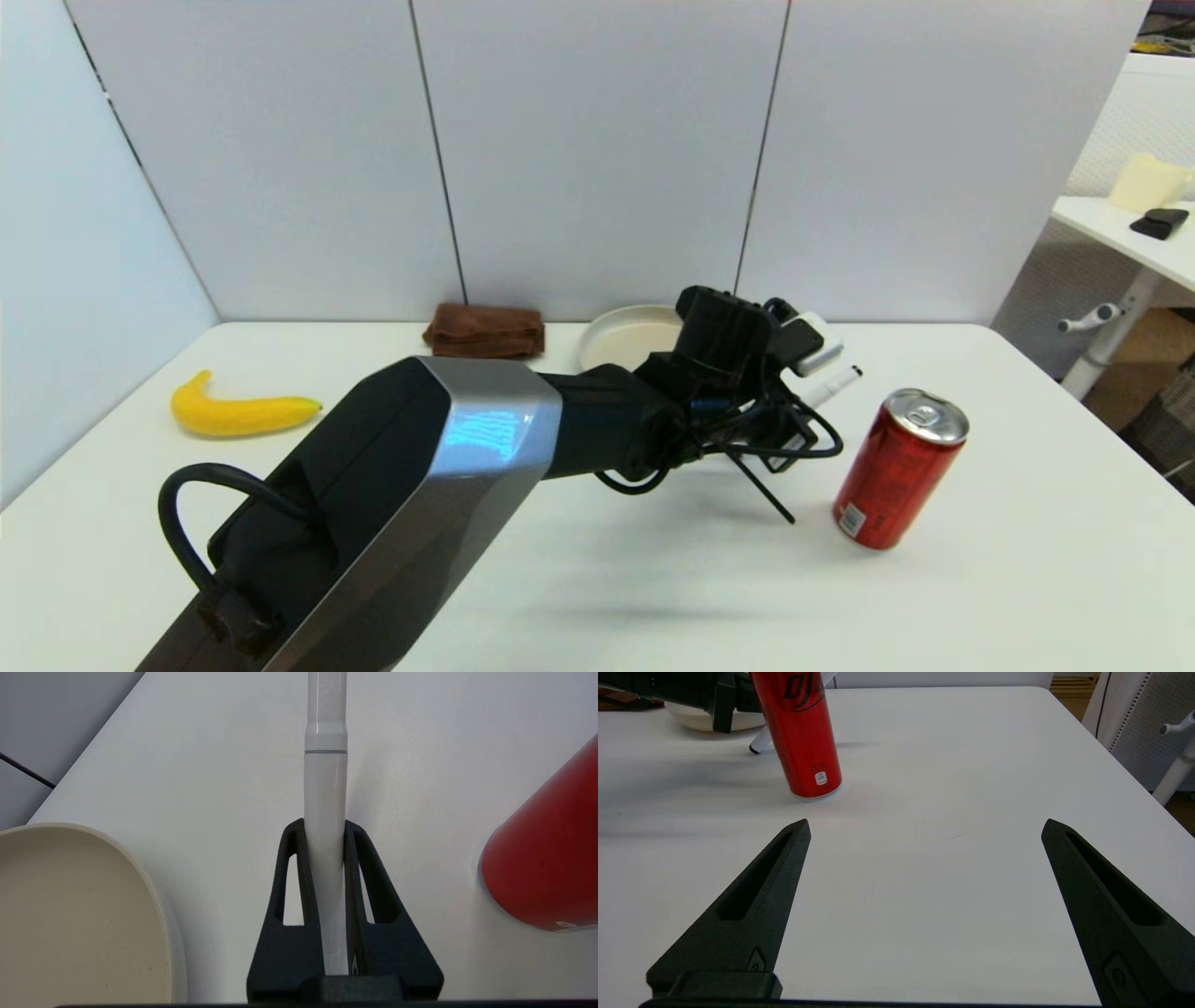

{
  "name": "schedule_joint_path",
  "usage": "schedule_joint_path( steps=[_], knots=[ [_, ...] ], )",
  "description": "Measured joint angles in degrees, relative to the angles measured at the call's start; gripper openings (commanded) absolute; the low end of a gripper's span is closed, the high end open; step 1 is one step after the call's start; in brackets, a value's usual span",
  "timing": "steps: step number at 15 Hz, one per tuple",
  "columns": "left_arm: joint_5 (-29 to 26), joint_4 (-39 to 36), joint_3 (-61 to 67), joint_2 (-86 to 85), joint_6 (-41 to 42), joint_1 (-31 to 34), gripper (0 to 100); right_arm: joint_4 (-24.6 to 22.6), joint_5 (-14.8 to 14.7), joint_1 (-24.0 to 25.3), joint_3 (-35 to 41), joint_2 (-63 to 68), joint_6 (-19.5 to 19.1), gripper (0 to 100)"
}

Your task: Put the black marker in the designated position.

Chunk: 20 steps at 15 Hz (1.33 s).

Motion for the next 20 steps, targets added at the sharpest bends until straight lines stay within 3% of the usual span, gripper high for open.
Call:
schedule_joint_path(
  steps=[7,8,20],
  knots=[
    [-0.2,0.0,0.0,0.1,0.0,0.0,0,0.0,0.0,0.0,0.0,0.0,0.0,100],
    [-0.2,0.0,0.0,0.1,0.0,0.0,100,0.0,0.0,0.0,0.0,0.0,0.0,100],
    [-0.2,1.4,0.1,-1.4,0.6,0.9,100,0.0,0.0,0.0,0.0,0.0,0.0,100]
  ],
)
